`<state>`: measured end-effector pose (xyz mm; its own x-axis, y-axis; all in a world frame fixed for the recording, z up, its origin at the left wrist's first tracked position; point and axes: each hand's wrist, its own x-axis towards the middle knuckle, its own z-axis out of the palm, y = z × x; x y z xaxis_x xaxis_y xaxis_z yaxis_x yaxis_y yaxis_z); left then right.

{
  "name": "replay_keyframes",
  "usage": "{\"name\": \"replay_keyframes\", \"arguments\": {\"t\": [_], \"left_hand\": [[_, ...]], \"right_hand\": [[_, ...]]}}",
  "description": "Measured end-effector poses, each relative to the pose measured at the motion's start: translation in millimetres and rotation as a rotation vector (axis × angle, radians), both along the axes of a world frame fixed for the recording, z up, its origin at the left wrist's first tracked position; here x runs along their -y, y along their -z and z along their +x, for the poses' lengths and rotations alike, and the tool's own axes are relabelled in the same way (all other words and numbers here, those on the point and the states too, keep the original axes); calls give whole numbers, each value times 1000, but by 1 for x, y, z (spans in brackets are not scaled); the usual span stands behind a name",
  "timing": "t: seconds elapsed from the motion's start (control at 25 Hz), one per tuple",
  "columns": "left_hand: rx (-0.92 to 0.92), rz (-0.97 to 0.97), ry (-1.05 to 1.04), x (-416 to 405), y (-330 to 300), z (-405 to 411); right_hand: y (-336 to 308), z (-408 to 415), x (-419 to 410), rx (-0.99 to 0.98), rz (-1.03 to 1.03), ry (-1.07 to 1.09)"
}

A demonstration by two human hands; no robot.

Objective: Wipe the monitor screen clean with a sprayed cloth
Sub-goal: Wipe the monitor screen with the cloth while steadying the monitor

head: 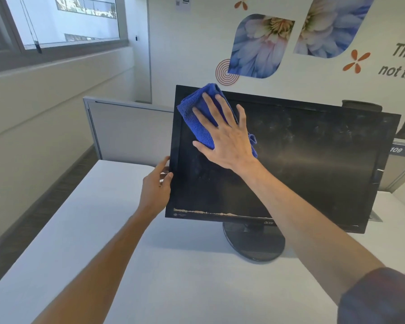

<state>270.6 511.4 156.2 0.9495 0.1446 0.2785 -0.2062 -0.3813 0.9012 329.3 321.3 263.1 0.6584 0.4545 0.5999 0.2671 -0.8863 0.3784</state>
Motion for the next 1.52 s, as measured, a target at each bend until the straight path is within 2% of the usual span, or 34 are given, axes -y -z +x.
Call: {"name": "replay_keyframes", "arguments": {"t": [0.16,0.28,0.44,0.56,0.72,0.96,1.2,1.32,1.52], "left_hand": [[-1,-26,-6,-1,1,1],[-2,-28,2,-2,1,1],[26,70,7,-4,2,1],[-2,123,14,-6,0,-1],[5,119,36,-3,-1,-2],[-37,64,62,-5,-1,-4],[-41,67,70,-7,-4,-5],[-46,65,74,-8,-4,-6],[-83,15,123,-10,-2,-2]], "right_hand": [[14,3,-6,-79,79,-97],[51,-19,-11,-122,142,-122],[120,-63,-16,-238,113,-110],[149,-78,-13,-265,93,-120],[127,-61,-12,-219,81,-104],[36,-2,-41,-23,281,-28],[-15,30,-66,44,324,-49],[-15,27,-73,31,335,-44],[29,-2,-70,-11,296,-73]]}}
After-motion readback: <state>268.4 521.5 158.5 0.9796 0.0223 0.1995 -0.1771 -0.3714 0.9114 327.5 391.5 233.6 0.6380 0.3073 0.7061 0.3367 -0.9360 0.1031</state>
